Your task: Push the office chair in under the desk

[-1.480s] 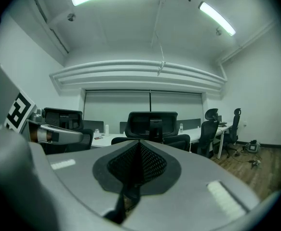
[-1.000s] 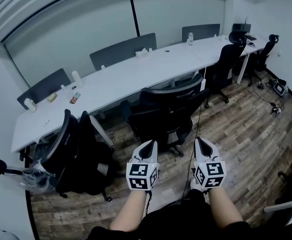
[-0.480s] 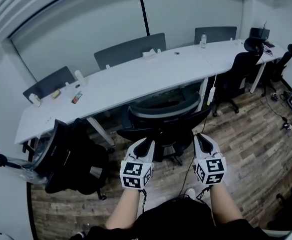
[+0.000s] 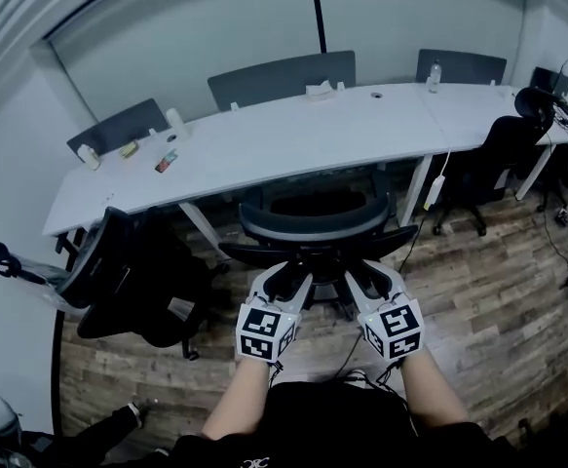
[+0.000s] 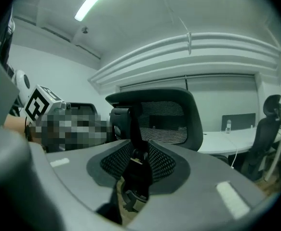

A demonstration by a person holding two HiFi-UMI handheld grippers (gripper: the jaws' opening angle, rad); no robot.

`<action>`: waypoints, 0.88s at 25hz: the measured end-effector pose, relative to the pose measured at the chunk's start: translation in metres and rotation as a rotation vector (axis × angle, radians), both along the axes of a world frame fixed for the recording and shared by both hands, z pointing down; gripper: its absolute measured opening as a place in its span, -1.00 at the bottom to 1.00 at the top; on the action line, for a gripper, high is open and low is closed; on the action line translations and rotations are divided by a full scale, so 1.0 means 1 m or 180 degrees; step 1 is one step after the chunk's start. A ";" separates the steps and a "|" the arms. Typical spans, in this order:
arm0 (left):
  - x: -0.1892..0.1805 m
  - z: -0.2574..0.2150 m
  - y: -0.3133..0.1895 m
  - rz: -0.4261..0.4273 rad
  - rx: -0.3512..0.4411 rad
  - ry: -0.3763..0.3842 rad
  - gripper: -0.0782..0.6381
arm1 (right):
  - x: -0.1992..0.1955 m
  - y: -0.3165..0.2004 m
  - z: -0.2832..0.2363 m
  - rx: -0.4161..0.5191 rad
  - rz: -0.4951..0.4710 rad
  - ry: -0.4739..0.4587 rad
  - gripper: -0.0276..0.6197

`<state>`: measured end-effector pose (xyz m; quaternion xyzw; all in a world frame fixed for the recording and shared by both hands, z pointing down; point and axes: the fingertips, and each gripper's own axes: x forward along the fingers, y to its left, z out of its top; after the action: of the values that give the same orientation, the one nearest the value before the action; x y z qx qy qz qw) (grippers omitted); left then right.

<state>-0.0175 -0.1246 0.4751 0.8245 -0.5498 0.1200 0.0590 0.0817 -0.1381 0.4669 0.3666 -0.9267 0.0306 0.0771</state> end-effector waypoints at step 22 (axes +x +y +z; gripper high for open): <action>-0.158 0.075 -0.054 -0.0045 -0.0651 -0.3022 -0.05 | 0.093 -0.134 0.081 0.0830 -0.0618 0.2763 -0.05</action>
<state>-0.1751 -0.1781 0.5504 0.6650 -0.5069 0.5359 -0.1168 0.1743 -0.2723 0.5480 0.2637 -0.8348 -0.2498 0.4137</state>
